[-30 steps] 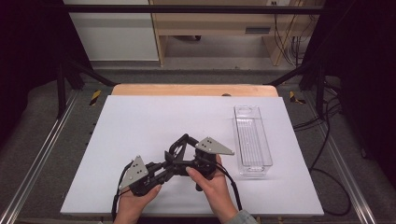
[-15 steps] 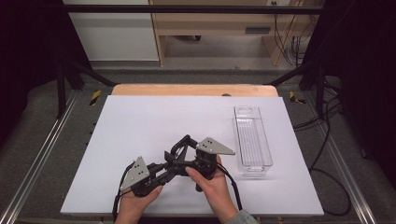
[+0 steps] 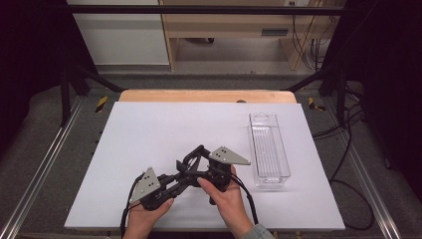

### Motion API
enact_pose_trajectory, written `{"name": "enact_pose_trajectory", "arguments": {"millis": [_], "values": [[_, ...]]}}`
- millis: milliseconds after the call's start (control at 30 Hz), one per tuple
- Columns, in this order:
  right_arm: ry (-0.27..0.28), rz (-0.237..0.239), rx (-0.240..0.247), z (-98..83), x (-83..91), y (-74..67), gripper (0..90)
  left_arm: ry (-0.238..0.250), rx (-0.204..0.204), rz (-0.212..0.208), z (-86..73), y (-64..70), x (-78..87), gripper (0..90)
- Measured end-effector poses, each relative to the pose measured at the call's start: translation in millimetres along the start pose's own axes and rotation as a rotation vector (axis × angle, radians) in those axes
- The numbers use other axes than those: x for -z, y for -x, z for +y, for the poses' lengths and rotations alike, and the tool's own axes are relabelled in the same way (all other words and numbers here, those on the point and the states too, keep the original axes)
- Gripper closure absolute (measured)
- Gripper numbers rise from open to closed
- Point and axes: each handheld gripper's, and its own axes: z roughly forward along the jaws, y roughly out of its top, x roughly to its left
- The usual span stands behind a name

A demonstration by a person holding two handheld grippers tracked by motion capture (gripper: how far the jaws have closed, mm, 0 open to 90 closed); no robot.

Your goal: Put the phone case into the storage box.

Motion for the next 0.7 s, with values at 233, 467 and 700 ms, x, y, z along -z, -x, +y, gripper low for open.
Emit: {"name": "enact_pose_trajectory", "arguments": {"millis": [233,467,700], "values": [[-0.008,-0.01,0.006,-0.2,0.0,-0.3,13.6,-0.003,-0.01,0.014,-0.7,0.2,-0.9,78.1],[-0.009,-0.054,0.022,1.7,2.7,4.0,13.7,-0.014,0.0,0.034,-2.4,-0.3,-3.1,59.3],[-0.001,-0.11,0.038,3.7,6.5,10.7,13.6,-0.032,0.007,0.057,-4.1,-2.2,-5.9,40.3]]}}
